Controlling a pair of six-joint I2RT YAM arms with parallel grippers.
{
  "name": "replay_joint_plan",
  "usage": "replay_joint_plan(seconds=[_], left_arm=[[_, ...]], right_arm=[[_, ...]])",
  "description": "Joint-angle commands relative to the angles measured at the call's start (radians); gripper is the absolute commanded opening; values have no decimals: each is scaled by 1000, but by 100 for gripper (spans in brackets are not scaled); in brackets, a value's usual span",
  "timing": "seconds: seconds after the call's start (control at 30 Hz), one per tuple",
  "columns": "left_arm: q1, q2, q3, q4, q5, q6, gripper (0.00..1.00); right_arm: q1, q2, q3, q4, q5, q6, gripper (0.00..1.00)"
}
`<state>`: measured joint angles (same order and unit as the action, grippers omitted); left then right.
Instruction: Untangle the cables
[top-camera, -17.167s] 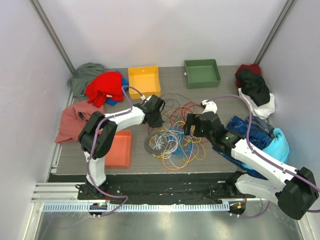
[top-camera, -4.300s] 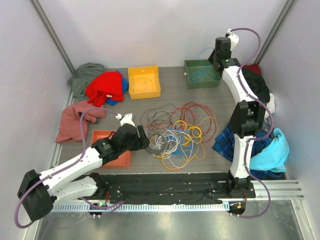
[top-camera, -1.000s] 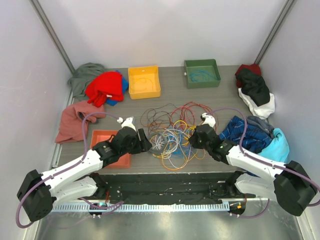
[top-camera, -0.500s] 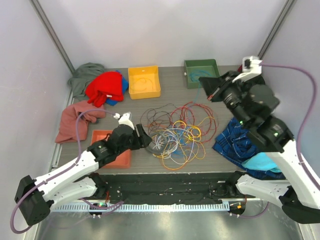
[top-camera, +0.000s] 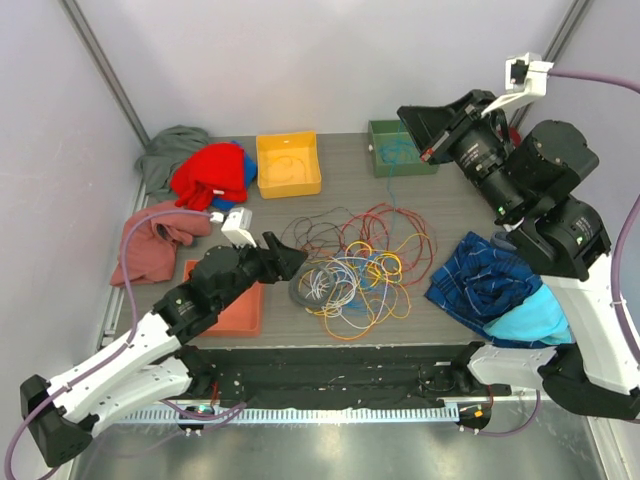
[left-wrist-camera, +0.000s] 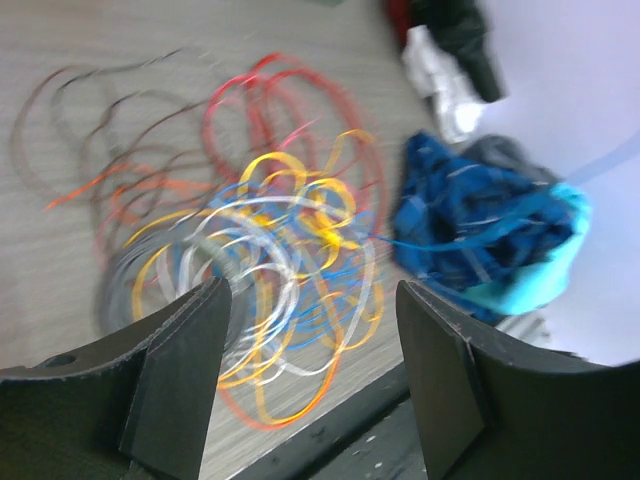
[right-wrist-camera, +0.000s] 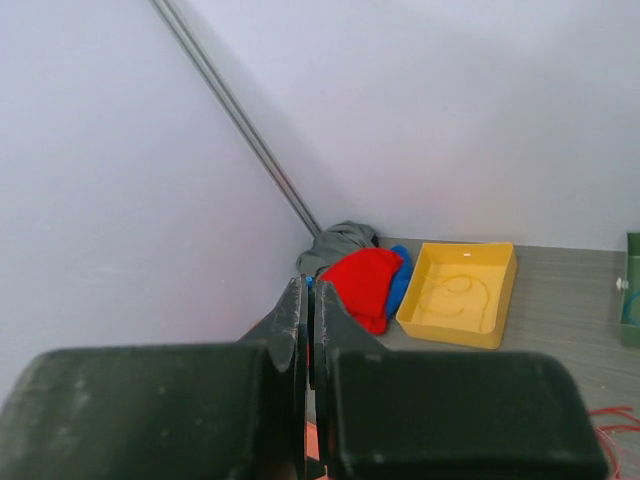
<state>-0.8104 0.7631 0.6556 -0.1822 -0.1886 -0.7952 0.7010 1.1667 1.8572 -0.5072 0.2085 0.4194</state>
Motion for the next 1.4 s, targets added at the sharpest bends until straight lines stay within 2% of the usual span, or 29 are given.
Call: replay_joint_plan(seconds=[0.0,0.07,0.1,0.13,0.17,0.23,0.6,0.7,0.8,0.87,1.0,1.03,1.07,1.1,1.13,1.23,1.37], left_arm=[[-4,2,-16,338,113,71,72],[-4,37,-25,423,165,76,73],[-4,53,-34,461,181,89,80],[-6,67,-45,574,184,96,81],[-9,76,-80,628,222,99,93],[-24,113,-112,787,245,125,100],[-150,402,-42,899,206,277,100],[-150,490,-8,903,189,289,100],[-151,560,18,931,115,289,97],[-151,603,36,940,107,284,93],[-150,639,91,867,130,280,59],[-150,634,107,833,133,281,37],[-148,610,111,802,124,286,26],[-144,589,117,767,117,287,3],[-141,569,125,663,100,289,0],[-125,454,165,453,60,306,0],[-98,319,341,186,9,347,0]], right_arm=[[6,33,134,-11,-64,22,1],[5,56,154,-16,-95,42,1],[5,59,163,-17,-101,59,1],[6,63,168,-16,-107,67,1],[5,67,168,-16,-118,74,1],[5,70,168,-16,-124,87,1],[5,51,96,-7,-143,107,1],[5,44,71,4,-153,113,1],[5,30,51,9,-161,117,1],[5,19,42,9,-164,116,1],[6,-16,17,1,-140,92,1],[5,-25,11,-2,-115,84,1],[6,-48,-7,-8,-100,78,1],[5,-61,-19,-13,-89,64,1],[5,-74,-36,-13,-80,58,1],[5,-136,-124,-14,-35,44,1],[5,-222,-304,-13,29,44,1]])
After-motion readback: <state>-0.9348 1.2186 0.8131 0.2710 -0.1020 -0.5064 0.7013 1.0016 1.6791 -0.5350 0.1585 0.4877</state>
